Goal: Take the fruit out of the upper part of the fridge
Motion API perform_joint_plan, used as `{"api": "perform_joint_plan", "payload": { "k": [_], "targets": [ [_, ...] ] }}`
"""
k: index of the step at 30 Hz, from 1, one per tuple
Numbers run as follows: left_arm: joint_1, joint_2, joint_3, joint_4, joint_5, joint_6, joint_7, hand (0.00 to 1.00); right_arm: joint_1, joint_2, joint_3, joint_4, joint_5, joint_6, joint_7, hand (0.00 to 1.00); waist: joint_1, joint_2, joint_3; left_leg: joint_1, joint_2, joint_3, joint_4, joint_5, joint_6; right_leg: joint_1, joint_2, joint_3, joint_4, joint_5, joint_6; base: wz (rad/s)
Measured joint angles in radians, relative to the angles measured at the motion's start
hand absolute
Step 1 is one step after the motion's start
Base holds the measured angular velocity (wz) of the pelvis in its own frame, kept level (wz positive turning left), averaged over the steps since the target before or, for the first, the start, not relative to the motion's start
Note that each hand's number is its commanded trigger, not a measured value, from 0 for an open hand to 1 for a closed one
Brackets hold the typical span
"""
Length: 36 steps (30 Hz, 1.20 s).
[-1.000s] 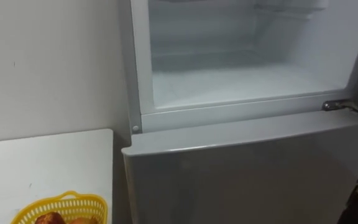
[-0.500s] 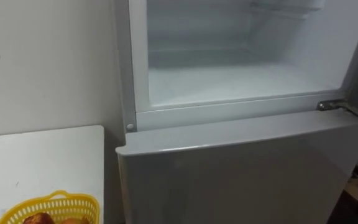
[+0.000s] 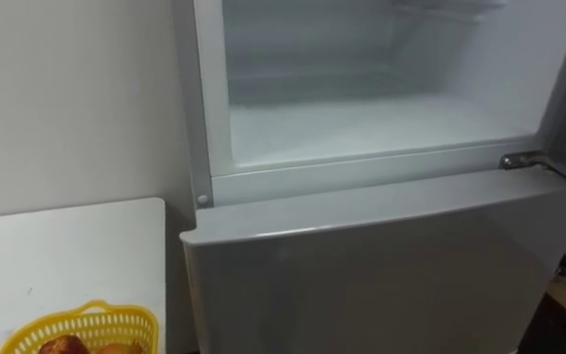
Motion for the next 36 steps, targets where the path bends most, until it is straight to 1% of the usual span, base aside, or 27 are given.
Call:
{"api": "perform_joint_plan", "payload": {
  "k": [3,6,9,13,16,21,24,27,36],
  "targets": [
    [-0.001,-0.004,0.008,0.000,-0.007,0.000,0.000,0.00,-0.011,0.000,0.002,-0.042,-0.012,0.000,0.012,0.00,0.000,-0.004,-0.0001,0.001,0.000,0.000,-0.002,0.000,0.000,-0.001,0.000,0.000,0.000,0.000,0.000,0.00],
    [-0.002,-0.004,0.008,0.003,-0.005,-0.002,0.000,0.00,-0.011,0.000,0.007,-0.092,-0.062,0.008,0.013,0.00,0.001,-0.004,0.0000,0.001,0.000,0.001,-0.004,0.000,0.000,-0.001,0.000,0.000,0.000,0.000,0.000,0.00],
    [-0.003,0.003,0.010,0.018,0.000,-0.007,0.000,0.00,-0.014,-0.002,0.012,-0.149,-0.111,0.007,0.002,0.00,0.004,-0.008,0.0013,0.002,0.000,0.000,-0.004,0.000,0.000,-0.001,0.000,0.000,-0.001,0.000,0.000,0.00],
    [-0.007,0.007,0.009,0.061,0.000,-0.025,0.001,0.00,-0.014,-0.002,0.015,-0.149,-0.178,0.007,-0.034,0.00,0.014,-0.010,0.0025,0.003,0.000,0.002,-0.001,0.000,0.000,-0.002,0.000,0.001,-0.001,0.000,0.000,0.00],
    [-0.007,0.007,0.009,0.066,0.000,-0.027,0.001,0.00,-0.015,-0.002,0.015,-0.149,-0.200,0.006,-0.049,0.00,0.021,-0.010,0.0033,0.003,0.000,0.002,-0.001,0.000,0.000,-0.002,0.000,0.000,-0.001,0.000,0.000,0.00],
    [-0.012,0.007,0.011,0.083,0.000,-0.045,-0.003,0.00,-0.016,-0.002,0.016,-0.149,-0.207,0.006,-0.051,0.00,0.028,-0.009,0.0037,0.003,-0.001,0.003,0.003,0.000,0.000,0.000,0.000,-0.001,0.000,0.000,0.000,0.00],
    [-0.024,0.007,0.014,0.114,-0.005,-0.046,-0.003,0.00,-0.016,-0.002,0.028,-0.151,-0.234,0.006,-0.055,0.00,0.030,-0.009,0.0042,0.003,-0.001,0.002,0.000,0.000,0.000,-0.002,0.000,0.000,0.005,0.000,0.000,0.00],
    [-0.026,0.007,0.014,0.119,-0.005,-0.046,-0.003,0.00,-0.016,-0.002,0.050,-0.163,-0.248,0.006,-0.070,0.00,0.030,-0.009,0.0045,0.001,-0.001,0.003,-0.002,0.001,0.001,-0.011,0.000,0.003,0.014,0.000,0.001,-0.03],
    [-0.035,0.007,0.015,0.140,-0.005,-0.042,-0.003,0.00,-0.016,-0.002,0.051,-0.168,-0.242,0.006,-0.097,0.00,0.029,-0.012,0.0062,-0.001,-0.001,0.003,-0.002,0.002,0.001,-0.012,-0.001,0.000,0.013,0.000,0.001,0.00]
  ]
}}
